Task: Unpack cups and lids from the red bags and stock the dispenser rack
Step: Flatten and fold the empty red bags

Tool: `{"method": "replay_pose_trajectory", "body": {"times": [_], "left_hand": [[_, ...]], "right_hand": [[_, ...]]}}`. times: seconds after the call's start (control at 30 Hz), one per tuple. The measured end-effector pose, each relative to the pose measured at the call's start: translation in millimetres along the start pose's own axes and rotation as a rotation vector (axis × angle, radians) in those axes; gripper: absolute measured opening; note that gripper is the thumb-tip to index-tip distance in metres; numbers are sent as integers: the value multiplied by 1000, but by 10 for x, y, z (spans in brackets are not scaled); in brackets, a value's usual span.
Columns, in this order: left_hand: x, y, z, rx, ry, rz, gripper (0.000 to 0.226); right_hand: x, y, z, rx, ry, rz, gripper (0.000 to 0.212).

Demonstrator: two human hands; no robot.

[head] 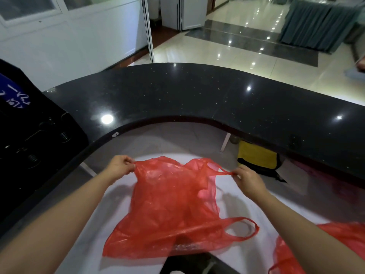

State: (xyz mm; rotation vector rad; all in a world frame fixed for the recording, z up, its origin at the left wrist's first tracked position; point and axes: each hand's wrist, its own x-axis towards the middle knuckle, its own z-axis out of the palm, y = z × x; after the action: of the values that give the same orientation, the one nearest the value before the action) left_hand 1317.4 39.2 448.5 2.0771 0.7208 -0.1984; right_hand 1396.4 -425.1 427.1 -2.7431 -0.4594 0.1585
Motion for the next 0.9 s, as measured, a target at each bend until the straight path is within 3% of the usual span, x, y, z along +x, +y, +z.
{"method": "replay_pose_trajectory", "body": {"times": [0.1,0.33,0.47,0.6,0.7,0.77,0.9], "left_hand": [[90,-100,-297,314,169,8,10],[96,34,-89,273,229,91,7],[96,224,177,234,208,178,9],[97,417,377,216,170,239,9],[100,551,448,197,182,269,8],[103,638,487,184,183,281,7],[63,827,633,124,99,326,9]], "right_hand": [[-75,335,-114,-113,4,169,19],[-160,486,-140,-198,-59,338,27],[-101,306,-205,-244,-197,322,72],[-13,-24,-274,-595,-210,221,73],[63,-272,-429,-723,-385,212,81],[123,-445,-558,-665,-457,168,85],[304,-865,-637,-220,-272,41,60]]}}
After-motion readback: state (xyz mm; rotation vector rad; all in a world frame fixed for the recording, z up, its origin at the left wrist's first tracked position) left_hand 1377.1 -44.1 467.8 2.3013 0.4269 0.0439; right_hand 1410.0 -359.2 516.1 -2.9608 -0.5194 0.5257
